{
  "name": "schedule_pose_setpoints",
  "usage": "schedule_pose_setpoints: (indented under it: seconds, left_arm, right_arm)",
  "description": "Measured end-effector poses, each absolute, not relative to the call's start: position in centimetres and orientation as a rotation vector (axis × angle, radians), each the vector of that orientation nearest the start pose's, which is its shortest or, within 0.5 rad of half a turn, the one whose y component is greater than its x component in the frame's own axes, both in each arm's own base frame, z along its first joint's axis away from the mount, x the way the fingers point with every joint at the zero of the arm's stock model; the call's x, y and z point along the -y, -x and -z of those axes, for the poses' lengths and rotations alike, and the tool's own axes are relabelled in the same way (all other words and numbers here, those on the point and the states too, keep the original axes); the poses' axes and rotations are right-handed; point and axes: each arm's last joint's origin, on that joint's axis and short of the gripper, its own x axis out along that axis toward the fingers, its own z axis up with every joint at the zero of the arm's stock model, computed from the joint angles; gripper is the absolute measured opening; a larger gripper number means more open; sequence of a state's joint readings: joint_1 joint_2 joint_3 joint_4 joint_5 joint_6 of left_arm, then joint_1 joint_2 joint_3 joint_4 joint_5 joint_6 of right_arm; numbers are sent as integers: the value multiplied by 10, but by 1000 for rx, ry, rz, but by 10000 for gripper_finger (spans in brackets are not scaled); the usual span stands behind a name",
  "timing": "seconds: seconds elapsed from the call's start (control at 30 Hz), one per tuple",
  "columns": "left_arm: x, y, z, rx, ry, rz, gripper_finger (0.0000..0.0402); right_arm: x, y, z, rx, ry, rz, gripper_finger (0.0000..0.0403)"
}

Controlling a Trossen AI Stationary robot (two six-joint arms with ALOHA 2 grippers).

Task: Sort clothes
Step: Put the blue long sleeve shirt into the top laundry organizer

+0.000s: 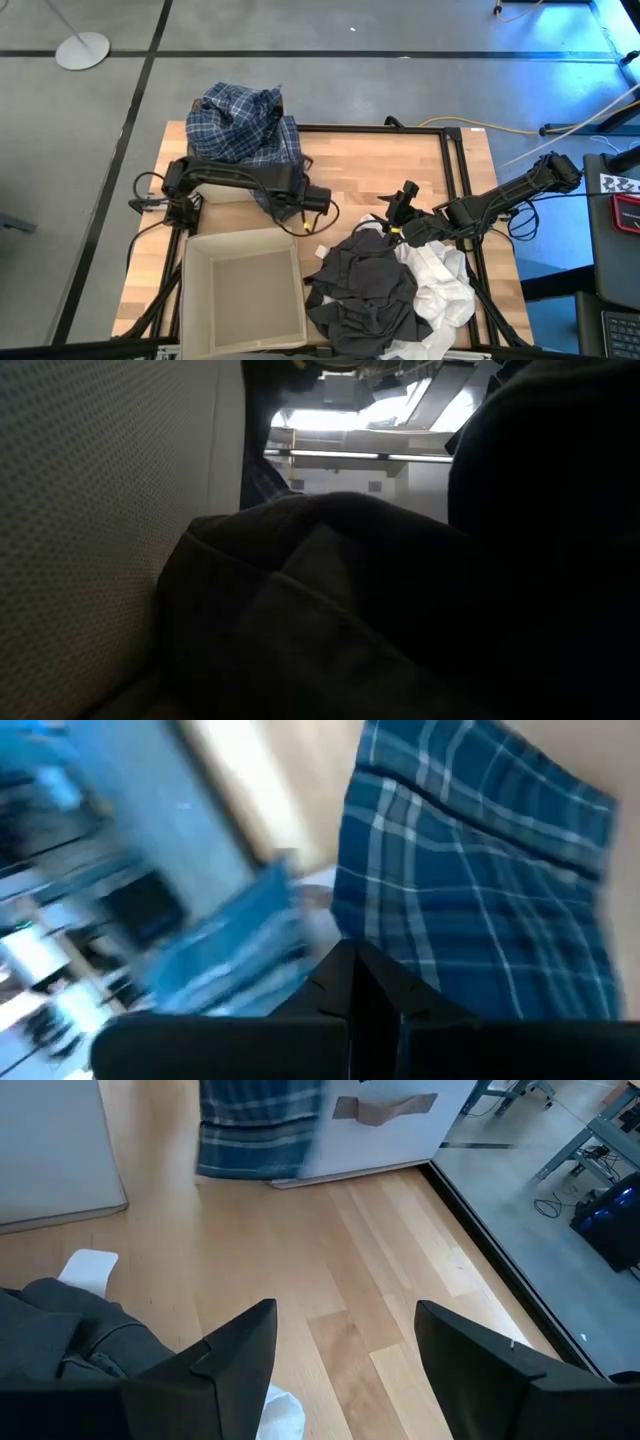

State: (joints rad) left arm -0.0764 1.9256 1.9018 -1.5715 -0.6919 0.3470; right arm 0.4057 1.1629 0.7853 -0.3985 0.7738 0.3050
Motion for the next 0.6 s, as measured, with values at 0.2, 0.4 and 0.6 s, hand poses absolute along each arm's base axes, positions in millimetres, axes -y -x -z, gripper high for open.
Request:
schedule_pose_setpoints:
  seconds: [0.2,0.4,0.6]
  left_arm:
    - [1,-334,-349,-1494,-859,-334,0]
    - [-20,-300,-387,-1396,-832,-528,0]
    - [-52,-252,-426,-1303,-724,-749,0]
  right_arm:
    - [-71,-217,-248,-587,145,441,241]
    - [-71,-217,-249,-586,145,441,241]
    - [-71,-218,-249,-585,145,442,241]
